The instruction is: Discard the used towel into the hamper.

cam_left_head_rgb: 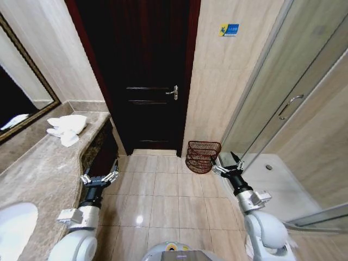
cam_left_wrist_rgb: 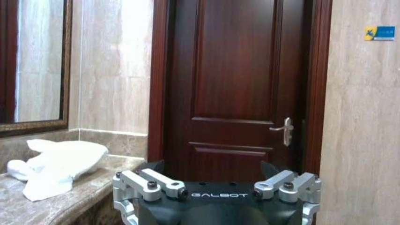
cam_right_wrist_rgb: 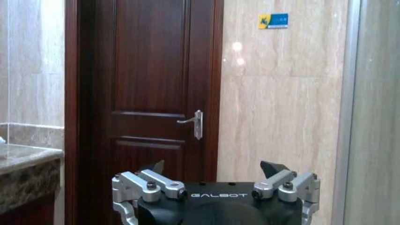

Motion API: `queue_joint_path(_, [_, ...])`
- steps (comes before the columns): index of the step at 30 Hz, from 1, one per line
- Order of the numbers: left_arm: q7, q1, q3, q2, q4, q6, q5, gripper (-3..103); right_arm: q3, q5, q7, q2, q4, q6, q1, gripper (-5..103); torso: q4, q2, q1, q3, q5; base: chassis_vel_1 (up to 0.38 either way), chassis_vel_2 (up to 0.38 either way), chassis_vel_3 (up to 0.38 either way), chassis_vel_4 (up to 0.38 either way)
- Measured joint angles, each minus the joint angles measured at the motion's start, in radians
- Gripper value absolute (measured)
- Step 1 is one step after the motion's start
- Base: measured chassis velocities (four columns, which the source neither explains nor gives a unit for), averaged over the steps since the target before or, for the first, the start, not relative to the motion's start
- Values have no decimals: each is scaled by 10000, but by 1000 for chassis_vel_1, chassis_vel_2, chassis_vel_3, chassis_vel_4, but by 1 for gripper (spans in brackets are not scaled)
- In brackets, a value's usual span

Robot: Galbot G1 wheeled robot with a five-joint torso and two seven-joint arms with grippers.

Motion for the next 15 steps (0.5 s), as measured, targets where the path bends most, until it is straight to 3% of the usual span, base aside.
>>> queue_joint_path(15, [302,96,-100,-57,364,-688,70,100,66,33,-42,37,-81,-84,78,100,0,0,0,0,0,0,0,0,0])
